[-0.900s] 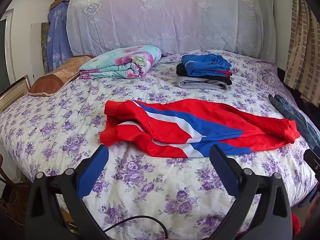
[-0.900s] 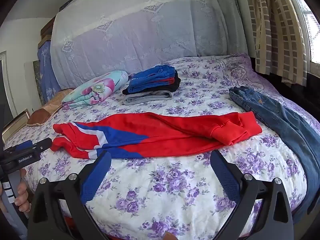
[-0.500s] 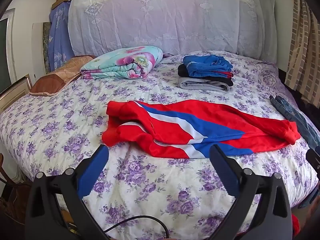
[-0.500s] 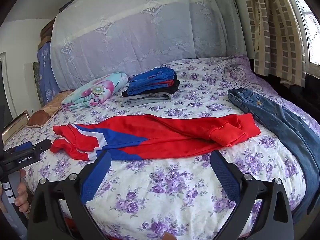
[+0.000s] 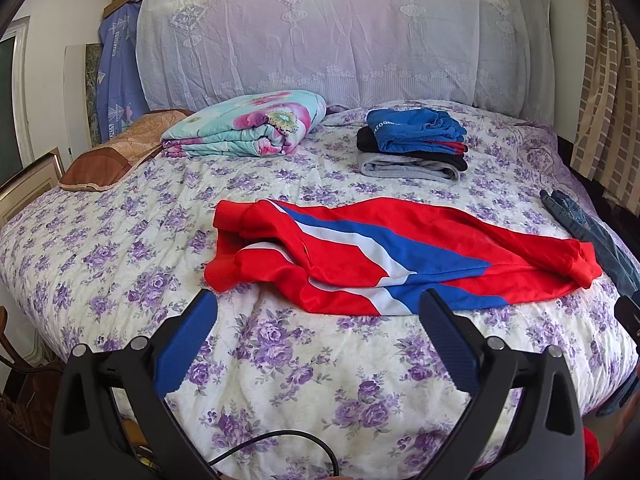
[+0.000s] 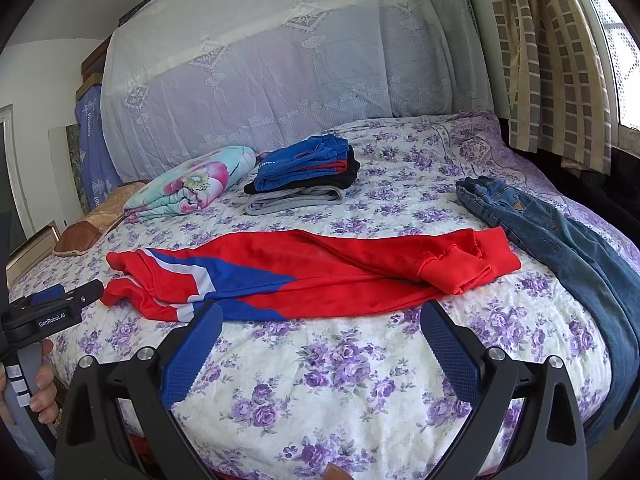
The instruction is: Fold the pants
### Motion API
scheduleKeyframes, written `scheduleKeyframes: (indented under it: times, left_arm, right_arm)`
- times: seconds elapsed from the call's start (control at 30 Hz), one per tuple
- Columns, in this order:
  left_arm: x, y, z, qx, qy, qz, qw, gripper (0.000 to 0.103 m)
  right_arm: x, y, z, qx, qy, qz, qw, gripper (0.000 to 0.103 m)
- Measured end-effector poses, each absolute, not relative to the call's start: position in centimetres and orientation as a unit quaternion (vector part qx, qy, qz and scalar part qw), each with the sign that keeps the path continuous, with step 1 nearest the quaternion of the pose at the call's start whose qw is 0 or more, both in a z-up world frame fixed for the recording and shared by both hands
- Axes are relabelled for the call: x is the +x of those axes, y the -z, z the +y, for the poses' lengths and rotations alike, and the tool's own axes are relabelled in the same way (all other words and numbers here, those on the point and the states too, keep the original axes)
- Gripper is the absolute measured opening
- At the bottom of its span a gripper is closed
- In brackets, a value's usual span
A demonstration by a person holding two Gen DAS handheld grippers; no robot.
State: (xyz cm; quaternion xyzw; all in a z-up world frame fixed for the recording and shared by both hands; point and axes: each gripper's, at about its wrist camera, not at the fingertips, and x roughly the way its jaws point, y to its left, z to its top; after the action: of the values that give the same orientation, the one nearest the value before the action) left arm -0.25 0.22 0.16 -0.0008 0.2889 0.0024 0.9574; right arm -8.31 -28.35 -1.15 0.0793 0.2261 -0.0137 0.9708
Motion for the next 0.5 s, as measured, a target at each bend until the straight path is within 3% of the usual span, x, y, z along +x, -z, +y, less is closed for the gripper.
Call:
scheduleKeyframes:
  times: [0.5]
  left_arm:
    - [-0.19,-0.17,0.23,-0.001,-0.003,0.291,0.957,0.098]
  right_arm:
    - [-8.38,1.07,-28.47,0.082,0.014,0.225,0.971,0.100]
